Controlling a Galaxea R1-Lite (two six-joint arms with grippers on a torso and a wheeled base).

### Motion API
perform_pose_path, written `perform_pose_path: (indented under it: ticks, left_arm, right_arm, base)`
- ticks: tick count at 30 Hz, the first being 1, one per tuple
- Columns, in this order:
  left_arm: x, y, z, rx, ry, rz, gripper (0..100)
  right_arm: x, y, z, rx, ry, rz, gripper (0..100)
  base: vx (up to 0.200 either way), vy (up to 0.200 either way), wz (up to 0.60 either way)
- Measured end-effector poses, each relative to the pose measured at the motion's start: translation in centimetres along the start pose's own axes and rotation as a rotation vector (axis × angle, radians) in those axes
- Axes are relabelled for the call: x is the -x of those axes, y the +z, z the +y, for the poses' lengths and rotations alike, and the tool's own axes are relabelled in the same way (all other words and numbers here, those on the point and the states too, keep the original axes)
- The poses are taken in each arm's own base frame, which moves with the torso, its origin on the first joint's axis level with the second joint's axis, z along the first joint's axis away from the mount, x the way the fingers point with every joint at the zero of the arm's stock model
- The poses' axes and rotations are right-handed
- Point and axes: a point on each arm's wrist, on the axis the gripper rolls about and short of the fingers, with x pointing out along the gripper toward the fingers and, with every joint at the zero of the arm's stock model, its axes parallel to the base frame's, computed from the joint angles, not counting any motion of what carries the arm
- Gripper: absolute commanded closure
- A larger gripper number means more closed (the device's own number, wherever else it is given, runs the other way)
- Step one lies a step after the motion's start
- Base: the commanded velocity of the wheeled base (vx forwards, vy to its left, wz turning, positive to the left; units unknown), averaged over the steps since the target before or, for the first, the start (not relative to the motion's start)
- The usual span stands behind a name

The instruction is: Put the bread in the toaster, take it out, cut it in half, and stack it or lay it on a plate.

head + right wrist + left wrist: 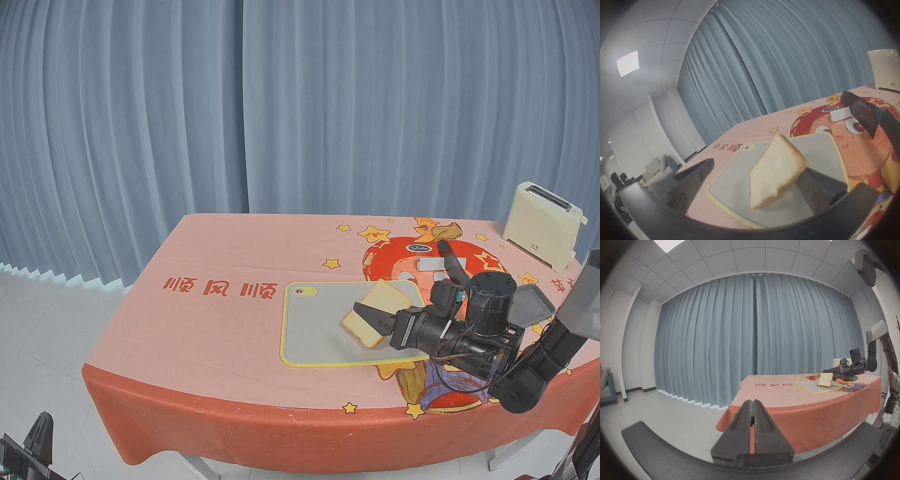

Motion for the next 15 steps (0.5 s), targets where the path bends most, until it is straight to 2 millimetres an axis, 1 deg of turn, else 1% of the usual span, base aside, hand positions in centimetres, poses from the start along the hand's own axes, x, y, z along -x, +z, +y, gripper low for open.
perform_pose_path:
  ticks: [4,10,15]
  left_arm:
    - [0.0,0.0,0.0,0.000,-0.001,0.000,100]
    - [0.0,0.0,0.0,0.000,0.000,0.000,100]
    - [0.0,0.0,0.0,0.000,0.000,0.000,100]
  right_arm:
    - [-0.1,-0.3,0.2,0.005,-0.032,-0.006,0]
    - [-0.3,-1.3,0.3,0.011,-0.084,0.067,0]
    - [-0.3,-1.1,0.5,0.014,-0.116,0.072,0]
  base:
    - [0.000,0.000,0.00]
    - [0.000,0.000,0.00]
    - [0.000,0.000,0.00]
